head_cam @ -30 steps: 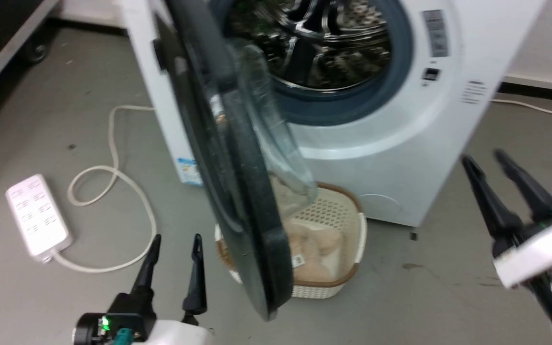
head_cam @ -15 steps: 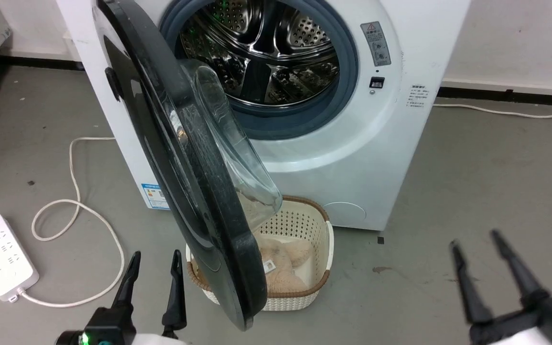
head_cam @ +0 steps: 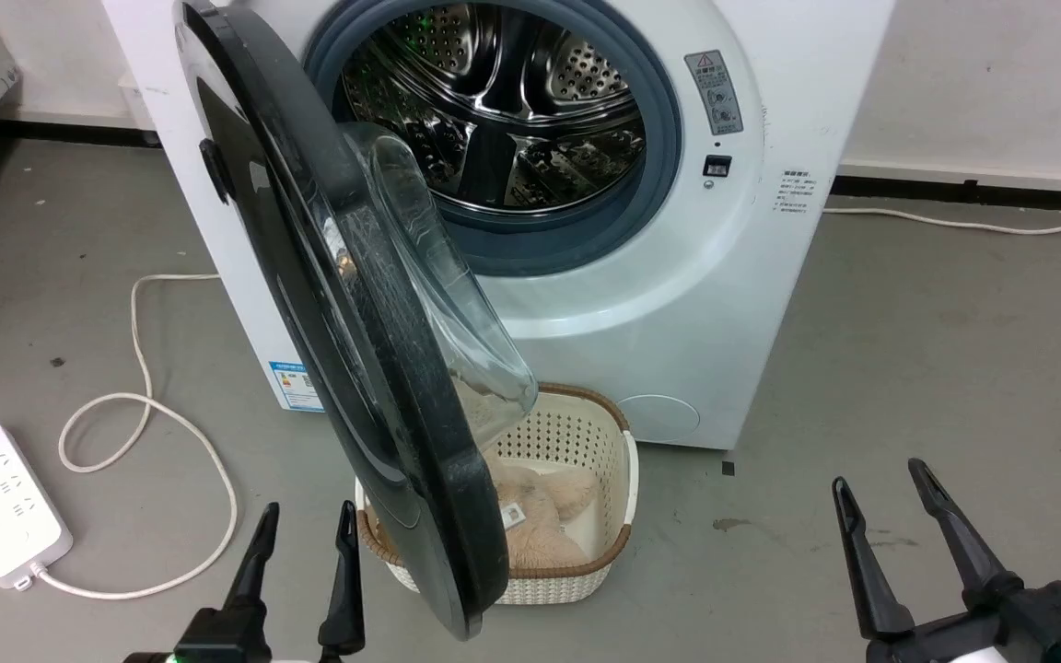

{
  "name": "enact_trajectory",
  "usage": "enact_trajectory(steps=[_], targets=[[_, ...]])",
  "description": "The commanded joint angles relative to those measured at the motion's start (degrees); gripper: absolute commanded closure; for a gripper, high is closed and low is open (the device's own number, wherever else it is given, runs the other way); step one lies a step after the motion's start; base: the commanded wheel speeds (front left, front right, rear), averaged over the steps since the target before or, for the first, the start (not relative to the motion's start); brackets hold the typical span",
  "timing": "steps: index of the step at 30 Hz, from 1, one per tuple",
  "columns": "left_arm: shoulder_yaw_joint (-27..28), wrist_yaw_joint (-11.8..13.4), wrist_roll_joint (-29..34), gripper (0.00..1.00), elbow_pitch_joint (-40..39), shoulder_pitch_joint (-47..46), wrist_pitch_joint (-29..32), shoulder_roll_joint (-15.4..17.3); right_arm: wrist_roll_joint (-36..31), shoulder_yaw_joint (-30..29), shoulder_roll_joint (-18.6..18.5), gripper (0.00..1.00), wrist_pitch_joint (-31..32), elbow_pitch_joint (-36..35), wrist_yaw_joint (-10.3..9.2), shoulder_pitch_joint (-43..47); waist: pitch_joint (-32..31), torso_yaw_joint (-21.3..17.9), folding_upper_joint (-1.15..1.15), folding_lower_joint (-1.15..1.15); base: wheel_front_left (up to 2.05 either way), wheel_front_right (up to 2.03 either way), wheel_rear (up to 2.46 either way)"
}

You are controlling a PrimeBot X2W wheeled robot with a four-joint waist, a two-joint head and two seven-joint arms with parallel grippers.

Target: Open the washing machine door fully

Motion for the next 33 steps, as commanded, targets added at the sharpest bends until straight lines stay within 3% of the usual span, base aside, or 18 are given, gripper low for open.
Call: enact_trajectory(steps=[1,9,21,27,33], targets=[[0.1,-0.5,0.1,1.0,-0.1,0.6,-0.3,-0.3,0.4,-0.1,0.3,0.0,-0.3,-0.3,0.03,0.3,-0.1,0.0,0.0,0.0,0.0,0.0,0.0],[2.3,-0.1,-1.1,1.0,-4.4,-0.3,-0.3,-0.6,1.3,0.2,0.5,0.0,-0.3,-0.2,0.03,0.1,-0.3,0.2,0.0,0.0,0.0,0.0,0.0],[6.9,2.9,-3.5,1.0,-22.9,-10.2,-0.3,-0.8,0.7,-1.0,0.5,0.0,-0.3,0.3,0.03,-0.7,-1.0,0.2,0.0,0.0,0.0,0.0,0.0],[2.6,2.5,-1.5,1.0,-28.4,-14.4,2.7,-0.8,0.8,-0.6,0.6,0.0,-0.3,0.7,0.03,-0.8,-1.2,-0.3,0.0,0.0,0.0,0.0,0.0],[-8.5,0.2,0.0,1.0,-28.2,-13.6,8.9,-0.8,1.1,-0.3,0.7,0.0,-0.3,1.1,0.03,-0.8,-0.5,-0.7,0.0,0.0,0.0,0.0,0.0]])
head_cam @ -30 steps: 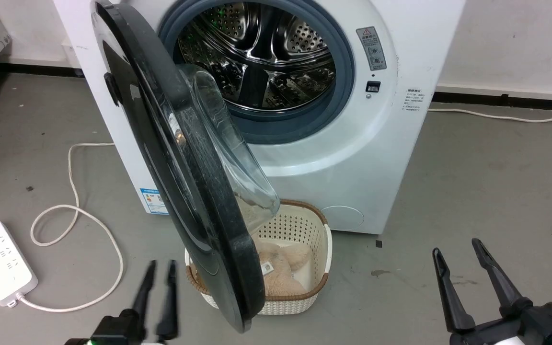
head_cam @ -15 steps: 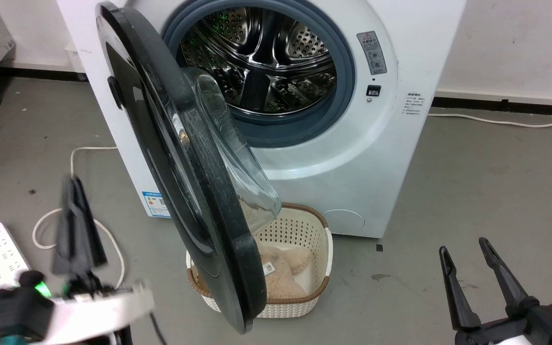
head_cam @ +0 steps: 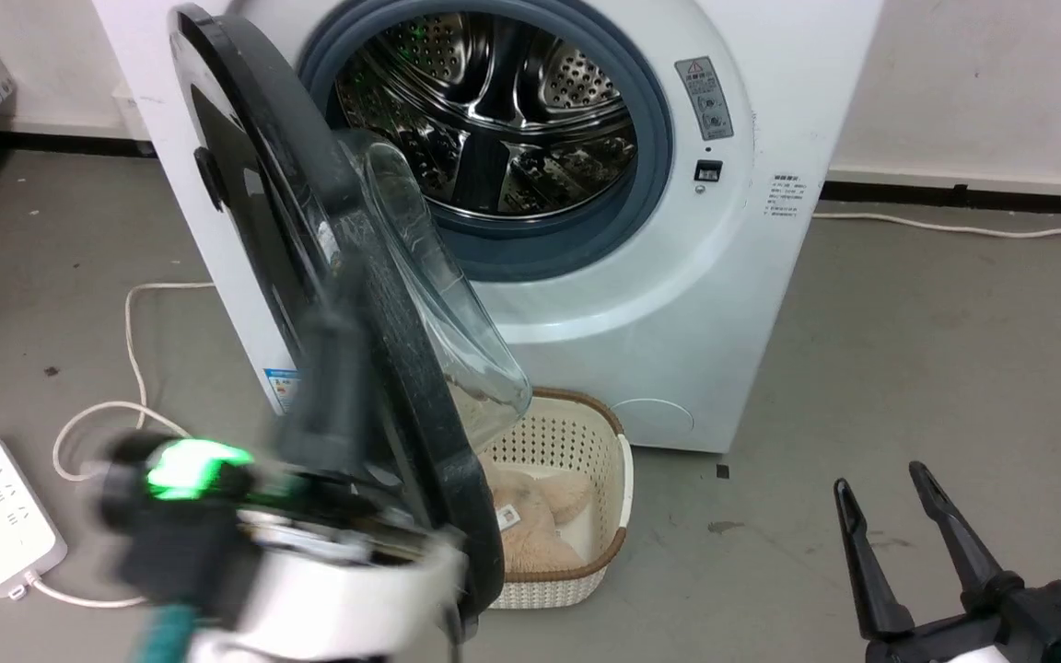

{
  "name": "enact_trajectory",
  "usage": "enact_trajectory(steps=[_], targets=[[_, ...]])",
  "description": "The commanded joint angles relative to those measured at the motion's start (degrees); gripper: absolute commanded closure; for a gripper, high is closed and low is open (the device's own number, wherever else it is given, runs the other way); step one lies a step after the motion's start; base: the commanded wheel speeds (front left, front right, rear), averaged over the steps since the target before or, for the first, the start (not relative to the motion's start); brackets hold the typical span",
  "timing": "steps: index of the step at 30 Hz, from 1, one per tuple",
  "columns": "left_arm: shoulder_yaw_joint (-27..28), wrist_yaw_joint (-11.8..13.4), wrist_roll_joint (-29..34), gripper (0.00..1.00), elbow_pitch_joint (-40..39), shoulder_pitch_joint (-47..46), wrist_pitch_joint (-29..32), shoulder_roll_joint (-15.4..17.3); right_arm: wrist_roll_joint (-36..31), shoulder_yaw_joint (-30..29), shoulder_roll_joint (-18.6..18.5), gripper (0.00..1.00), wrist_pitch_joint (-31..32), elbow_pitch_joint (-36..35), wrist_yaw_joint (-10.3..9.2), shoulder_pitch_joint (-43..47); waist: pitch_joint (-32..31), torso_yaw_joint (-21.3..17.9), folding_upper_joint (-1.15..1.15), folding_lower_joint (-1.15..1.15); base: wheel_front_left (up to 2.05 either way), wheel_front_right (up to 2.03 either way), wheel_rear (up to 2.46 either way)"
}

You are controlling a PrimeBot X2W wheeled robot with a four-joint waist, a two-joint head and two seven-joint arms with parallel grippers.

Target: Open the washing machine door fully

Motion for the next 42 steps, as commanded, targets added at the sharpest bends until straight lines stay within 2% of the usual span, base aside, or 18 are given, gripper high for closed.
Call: enact_trajectory(steps=[1,2,5,8,12,20,26,31,42], targets=[[-1.2,-0.4,0.5,1.0,0.4,0.6,0.5,0.1,0.2,0.1,0.4,0.0,-0.3,0.2,0.03,-0.6,0.2,-0.1,0.0,0.0,0.0,0.0,0.0],[-5.3,-0.7,0.8,1.0,2.2,1.6,1.8,0.1,0.3,0.2,0.4,0.0,-0.3,0.4,0.03,-0.6,0.5,-0.2,0.0,0.0,0.0,0.0,0.0],[-10.7,-0.7,0.2,1.0,5.9,3.7,3.7,0.1,0.5,0.4,0.4,0.0,-0.3,0.6,0.03,-0.8,1.0,-0.4,0.0,0.0,0.0,0.0,0.0],[-12.9,0.5,-0.2,1.0,8.9,5.1,5.1,0.1,0.6,0.4,0.4,0.0,-0.3,0.6,0.03,-0.9,1.4,-0.4,0.0,0.0,0.0,0.0,0.0],[-16.2,2.0,-1.2,1.0,16.8,7.1,7.3,0.0,0.8,0.5,0.5,0.0,-0.3,0.7,0.03,-1.3,2.1,-0.6,0.0,0.0,0.0,0.0,0.0],[-14.8,4.3,-3.6,1.0,24.4,7.1,6.8,0.0,0.9,1.1,0.5,0.0,-0.3,1.3,0.03,-1.5,3.1,0.1,0.0,0.0,0.0,0.0,0.0],[-12.6,5.4,-4.6,1.0,27.0,6.8,5.0,0.4,1.1,0.9,0.5,0.0,-0.3,1.3,0.03,-1.4,3.4,2.3,0.0,0.0,0.0,0.0,0.0],[-11.4,6.0,-5.5,1.0,27.1,8.4,4.3,1.3,1.3,0.9,0.4,0.0,-0.3,1.6,0.03,-0.8,2.4,6.1,0.0,0.0,0.0,0.0,0.0],[-7.5,8.3,-6.3,1.0,23.8,11.6,4.0,4.8,1.2,1.8,0.5,0.0,-0.3,1.8,0.03,-0.3,2.6,17.7,0.0,0.0,0.0,0.0,0.0]])
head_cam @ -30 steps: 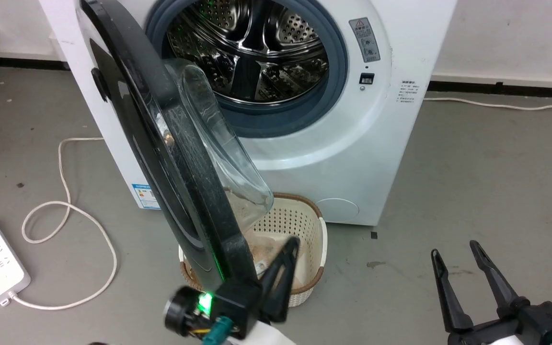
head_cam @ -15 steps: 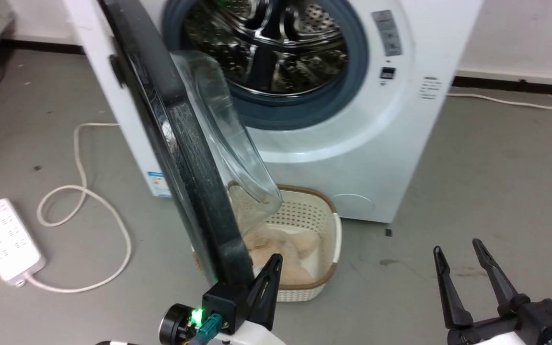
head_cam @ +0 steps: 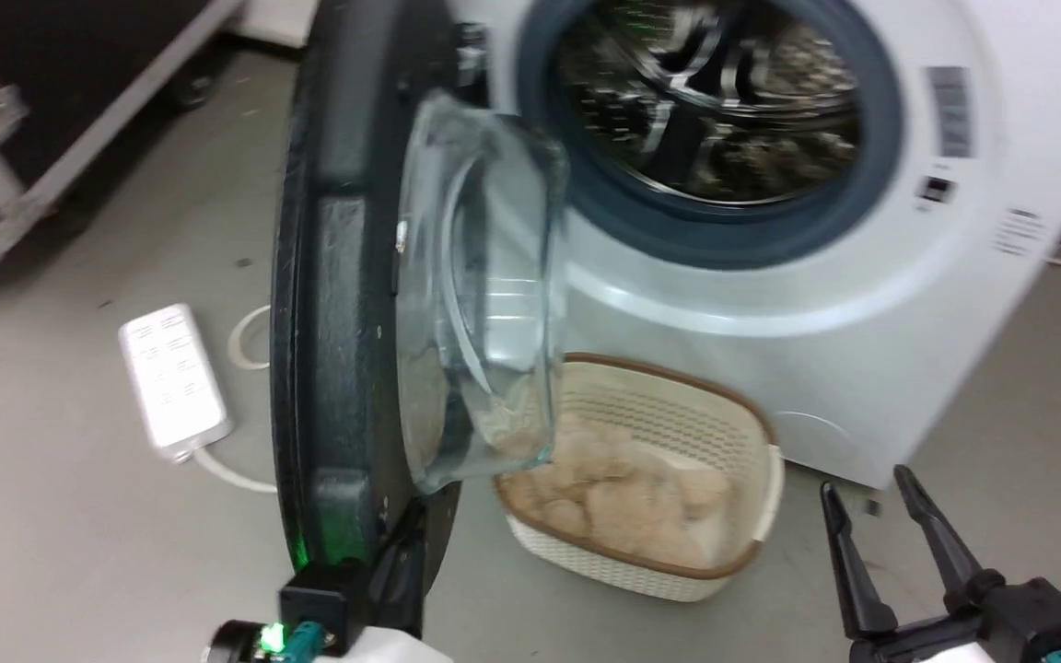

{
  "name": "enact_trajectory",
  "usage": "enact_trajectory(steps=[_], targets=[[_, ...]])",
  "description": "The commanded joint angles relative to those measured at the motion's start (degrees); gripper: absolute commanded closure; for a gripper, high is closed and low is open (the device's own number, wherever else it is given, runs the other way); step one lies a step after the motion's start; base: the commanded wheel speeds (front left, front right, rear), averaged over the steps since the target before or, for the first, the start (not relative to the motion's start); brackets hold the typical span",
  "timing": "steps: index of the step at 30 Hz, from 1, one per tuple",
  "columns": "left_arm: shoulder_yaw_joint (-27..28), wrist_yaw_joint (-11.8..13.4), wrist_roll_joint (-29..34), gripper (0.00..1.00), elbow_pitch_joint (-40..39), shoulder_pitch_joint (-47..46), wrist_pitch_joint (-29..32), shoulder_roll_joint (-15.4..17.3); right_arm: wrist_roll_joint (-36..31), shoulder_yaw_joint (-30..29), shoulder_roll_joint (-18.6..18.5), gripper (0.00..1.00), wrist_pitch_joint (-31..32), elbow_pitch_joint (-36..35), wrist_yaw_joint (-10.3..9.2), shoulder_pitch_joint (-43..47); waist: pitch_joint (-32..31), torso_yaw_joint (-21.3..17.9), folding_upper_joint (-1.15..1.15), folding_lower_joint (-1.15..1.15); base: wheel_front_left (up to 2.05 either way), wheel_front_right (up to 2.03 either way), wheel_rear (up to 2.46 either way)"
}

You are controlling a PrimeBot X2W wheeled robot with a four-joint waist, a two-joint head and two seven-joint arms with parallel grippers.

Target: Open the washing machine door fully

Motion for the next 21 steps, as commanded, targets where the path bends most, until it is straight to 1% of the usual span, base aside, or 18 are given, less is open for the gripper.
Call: enact_trajectory(steps=[1,5,8,15,18,21], targets=[[0.9,0.6,-0.2,1.0,-0.4,0.6,-0.4,0.5,0.1,0.2,0.1,0.0,-0.3,0.1,0.05,0.2,0.4,3.4,0.0,0.0,0.0,0.0,0.0],[3.2,1.0,-1.0,1.0,-0.6,-0.2,-0.9,1.7,-0.1,1.2,-0.4,0.0,-0.3,0.3,0.05,-0.2,1.8,5.8,0.0,0.0,0.0,0.0,0.0],[5.0,1.2,-1.7,1.0,0.1,-1.4,-1.5,2.4,-0.2,2.4,-1.4,0.0,-0.1,0.3,0.05,-1.1,3.5,6.2,0.0,0.0,0.0,0.0,0.0],[11.4,2.1,-4.4,1.0,2.7,-4.9,-4.1,4.8,-0.1,3.0,-4.0,0.0,1.3,-1.3,0.05,-2.7,9.2,5.1,0.0,0.0,0.0,0.0,0.0],[14.6,2.2,-5.7,1.0,3.8,-6.3,-4.8,6.7,-0.1,3.0,-4.8,0.0,2.0,-2.4,0.05,-3.2,11.5,4.2,0.0,0.0,0.0,0.0,0.0],[17.5,1.5,-7.4,1.0,5.8,-8.3,-5.1,8.8,-0.1,2.8,-5.6,0.0,2.5,-3.4,0.05,-3.6,13.6,3.5,0.0,0.0,0.0,0.0,0.0]])
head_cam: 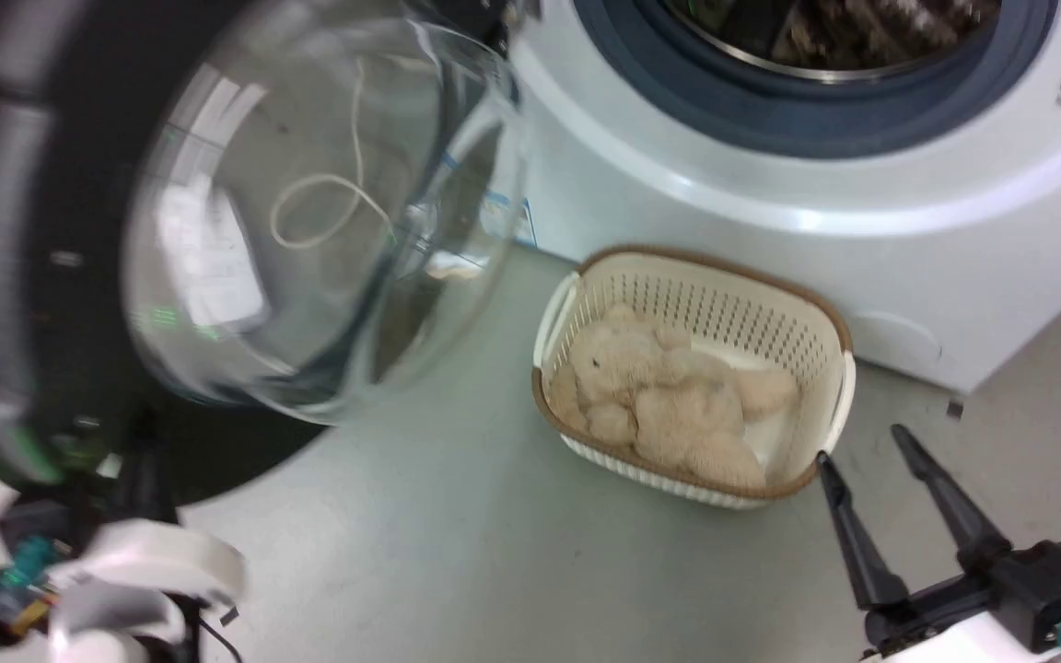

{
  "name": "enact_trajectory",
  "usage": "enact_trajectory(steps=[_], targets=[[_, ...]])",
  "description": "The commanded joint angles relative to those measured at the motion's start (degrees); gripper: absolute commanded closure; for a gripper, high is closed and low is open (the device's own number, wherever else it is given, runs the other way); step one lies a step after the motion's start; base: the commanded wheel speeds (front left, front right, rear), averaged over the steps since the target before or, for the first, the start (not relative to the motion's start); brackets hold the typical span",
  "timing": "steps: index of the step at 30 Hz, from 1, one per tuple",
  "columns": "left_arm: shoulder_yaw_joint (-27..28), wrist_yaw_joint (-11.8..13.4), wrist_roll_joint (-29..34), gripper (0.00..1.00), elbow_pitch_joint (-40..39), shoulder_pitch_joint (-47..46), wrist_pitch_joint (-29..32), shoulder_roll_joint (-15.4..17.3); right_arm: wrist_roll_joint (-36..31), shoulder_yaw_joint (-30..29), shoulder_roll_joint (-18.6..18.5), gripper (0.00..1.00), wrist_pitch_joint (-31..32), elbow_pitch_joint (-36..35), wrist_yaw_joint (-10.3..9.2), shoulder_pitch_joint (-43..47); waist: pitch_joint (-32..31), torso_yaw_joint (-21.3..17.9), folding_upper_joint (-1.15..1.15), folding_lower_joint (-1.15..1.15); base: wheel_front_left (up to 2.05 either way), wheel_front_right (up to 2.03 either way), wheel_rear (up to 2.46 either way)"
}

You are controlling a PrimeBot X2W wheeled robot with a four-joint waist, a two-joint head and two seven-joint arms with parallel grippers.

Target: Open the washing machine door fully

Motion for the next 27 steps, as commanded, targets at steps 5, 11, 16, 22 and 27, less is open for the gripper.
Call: enact_trajectory(steps=[5,11,16,22,27], targets=[[4.7,-1.9,-3.2,1.0,5.5,-6.2,-0.3,4.4,0.2,-0.4,-1.8,0.0,0.7,-1.7,0.03,-1.7,5.0,-2.1,0.0,-0.01,0.0,0.0,0.0],[9.6,-2.5,-5.3,1.0,12.7,-11.0,-1.6,8.8,0.3,-0.2,-2.3,0.0,0.9,-2.1,0.03,-2.5,7.1,-3.6,0.0,-0.01,0.0,0.0,0.0],[12.5,-2.9,-6.8,1.0,17.0,-12.6,-3.6,10.9,0.5,-0.4,-2.3,0.0,0.7,-1.7,0.03,-2.9,7.1,-4.5,0.0,-0.01,0.0,0.0,0.0],[11.1,-4.2,-6.0,1.0,18.2,-11.9,-5.8,10.4,0.7,-0.5,-1.5,0.0,-0.1,0.0,0.03,-2.8,4.6,-4.9,0.0,-0.01,0.0,0.0,0.0],[9.0,-4.4,-3.5,1.0,12.4,-10.2,-7.7,8.4,0.5,-1.4,-0.5,0.0,-1.0,1.5,0.03,-2.7,0.6,-5.5,0.0,-0.01,0.0,0.0,0.0]])
